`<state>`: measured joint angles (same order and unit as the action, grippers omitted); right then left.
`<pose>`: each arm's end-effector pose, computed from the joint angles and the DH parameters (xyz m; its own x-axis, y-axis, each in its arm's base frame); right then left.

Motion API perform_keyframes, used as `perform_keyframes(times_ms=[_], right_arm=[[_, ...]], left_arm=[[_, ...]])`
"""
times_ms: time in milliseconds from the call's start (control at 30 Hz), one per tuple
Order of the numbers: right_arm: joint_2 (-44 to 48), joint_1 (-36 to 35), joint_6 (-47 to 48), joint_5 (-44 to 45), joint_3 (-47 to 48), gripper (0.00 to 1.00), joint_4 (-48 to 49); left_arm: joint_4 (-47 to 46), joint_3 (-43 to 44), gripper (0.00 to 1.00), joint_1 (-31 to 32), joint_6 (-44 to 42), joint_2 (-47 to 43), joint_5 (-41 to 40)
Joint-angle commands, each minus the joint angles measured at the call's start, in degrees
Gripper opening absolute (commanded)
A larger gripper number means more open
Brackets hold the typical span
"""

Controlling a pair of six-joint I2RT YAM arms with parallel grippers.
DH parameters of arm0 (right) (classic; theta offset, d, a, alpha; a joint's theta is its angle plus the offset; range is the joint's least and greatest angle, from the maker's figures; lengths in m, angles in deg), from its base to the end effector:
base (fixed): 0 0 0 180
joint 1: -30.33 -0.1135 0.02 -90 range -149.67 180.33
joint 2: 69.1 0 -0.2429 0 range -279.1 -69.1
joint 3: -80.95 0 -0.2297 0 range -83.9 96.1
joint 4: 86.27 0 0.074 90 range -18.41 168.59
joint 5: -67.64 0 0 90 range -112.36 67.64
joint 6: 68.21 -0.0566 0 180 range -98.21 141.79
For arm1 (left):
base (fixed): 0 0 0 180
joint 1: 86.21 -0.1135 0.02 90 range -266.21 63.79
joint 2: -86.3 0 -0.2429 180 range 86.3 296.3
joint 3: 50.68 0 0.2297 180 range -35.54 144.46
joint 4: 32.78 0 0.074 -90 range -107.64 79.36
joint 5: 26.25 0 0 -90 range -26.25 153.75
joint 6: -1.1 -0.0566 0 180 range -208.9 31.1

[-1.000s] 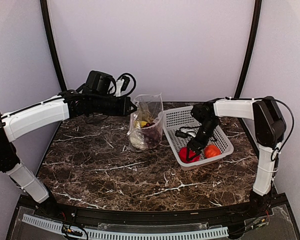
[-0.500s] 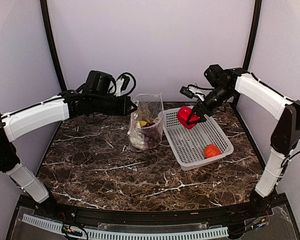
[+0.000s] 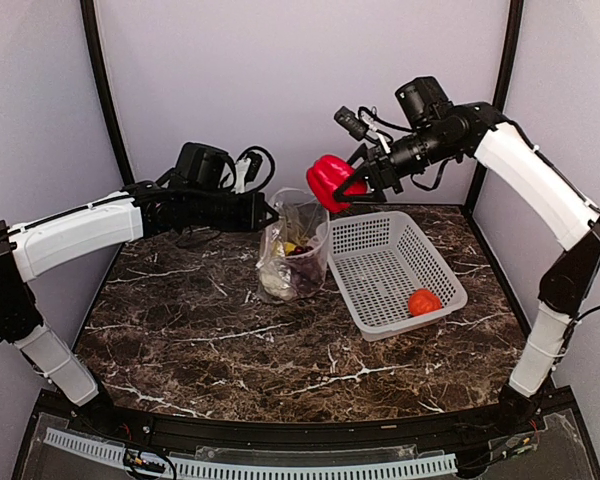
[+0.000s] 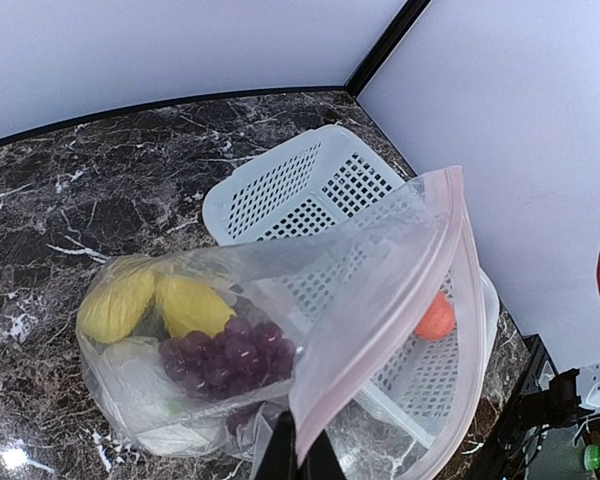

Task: Place the food in the zip-top bag and seal the zipper
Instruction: Place the fake vegetable in the zipper food storage bag.

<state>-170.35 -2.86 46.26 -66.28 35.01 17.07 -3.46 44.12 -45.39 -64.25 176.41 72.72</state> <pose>0.2657 0.2207 0.3967 -0.1909 -0.4814 -0.8554 -0.9801 0.1423 0.1387 0.2723 -0.2469 0.3210 -0.6007 -0.0255 -0.7991 0.5528 0.7088 -0.4382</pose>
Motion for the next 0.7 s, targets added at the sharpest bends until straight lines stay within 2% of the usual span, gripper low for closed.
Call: perform_keyframes(times_ms=[0,300,667], right_arm=[[-3.29,-2.69,-4.42,-3.51,-0.85,0.66,9.38],[-6.0,-5.39,-3.19,3.03,-5.59,0.7,17.67],[-6.88,-6.53,-3.45,11.17,-7.62,0.9,18.6]], left_arm=[[-1.38,0.78,0.01,0.09,1.42,-0.38,1.24],[-1.56,0.81,0.01,0.14,1.8,-1.59,1.28],[-3.08,-0.03,0.01,0.14,2.64,-1.88,0.34]])
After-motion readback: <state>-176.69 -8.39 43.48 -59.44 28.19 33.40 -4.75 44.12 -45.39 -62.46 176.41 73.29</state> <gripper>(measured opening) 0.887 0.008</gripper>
